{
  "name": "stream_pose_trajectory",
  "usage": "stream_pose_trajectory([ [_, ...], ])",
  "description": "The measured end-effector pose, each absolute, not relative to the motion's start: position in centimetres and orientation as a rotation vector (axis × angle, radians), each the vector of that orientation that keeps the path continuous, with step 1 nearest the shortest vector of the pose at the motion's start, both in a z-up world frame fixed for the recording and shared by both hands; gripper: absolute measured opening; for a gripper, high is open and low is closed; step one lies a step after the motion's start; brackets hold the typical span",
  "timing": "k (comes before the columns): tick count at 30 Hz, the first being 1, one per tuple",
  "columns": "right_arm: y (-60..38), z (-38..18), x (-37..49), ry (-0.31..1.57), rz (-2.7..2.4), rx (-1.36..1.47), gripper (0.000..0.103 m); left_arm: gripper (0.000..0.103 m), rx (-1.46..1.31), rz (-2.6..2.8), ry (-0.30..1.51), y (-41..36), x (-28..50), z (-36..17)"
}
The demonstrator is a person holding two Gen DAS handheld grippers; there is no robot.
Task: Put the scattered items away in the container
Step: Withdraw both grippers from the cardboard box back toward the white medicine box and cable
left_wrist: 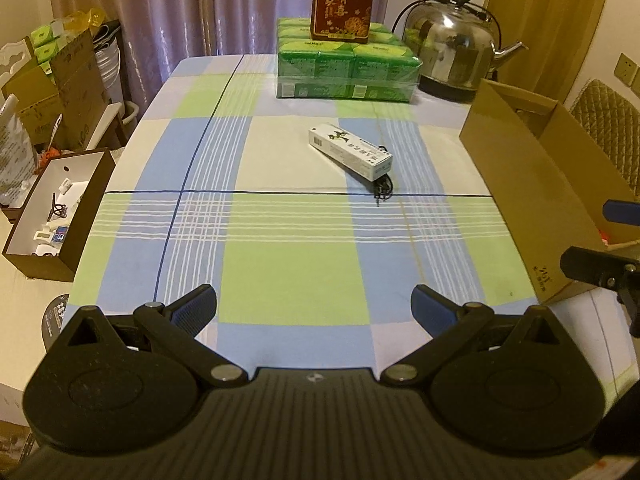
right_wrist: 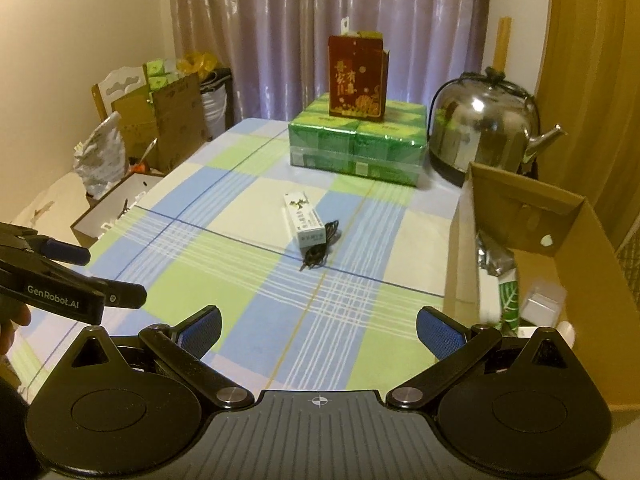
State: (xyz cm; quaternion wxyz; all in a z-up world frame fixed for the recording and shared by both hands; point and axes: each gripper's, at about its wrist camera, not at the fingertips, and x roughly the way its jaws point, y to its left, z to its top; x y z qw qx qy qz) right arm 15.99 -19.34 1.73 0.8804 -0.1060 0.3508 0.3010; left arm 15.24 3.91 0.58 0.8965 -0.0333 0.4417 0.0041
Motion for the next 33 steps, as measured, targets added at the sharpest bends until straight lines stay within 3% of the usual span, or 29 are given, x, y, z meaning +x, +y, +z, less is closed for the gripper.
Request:
stream_pose_trajectory([
  [24, -13.2, -7.4, 28.3, 0.761, 0.59, -0.156, 0.1, 0.102, -0.142, 0.065, 0.914, 7.7, 28.3, -6.3],
  [28, -12.4, -8.5, 29.4, 0.751, 0.598, -0.135, 0.082, 0.102, -0.151, 0.063, 0.898, 7.6, 30.1, -7.1],
  [33, -10.4, -9.6, 30.3, 0.706, 0.66, -0.165, 0.077, 0.102, -0.169, 0.078, 0.896, 8.0, 31.2, -8.0],
])
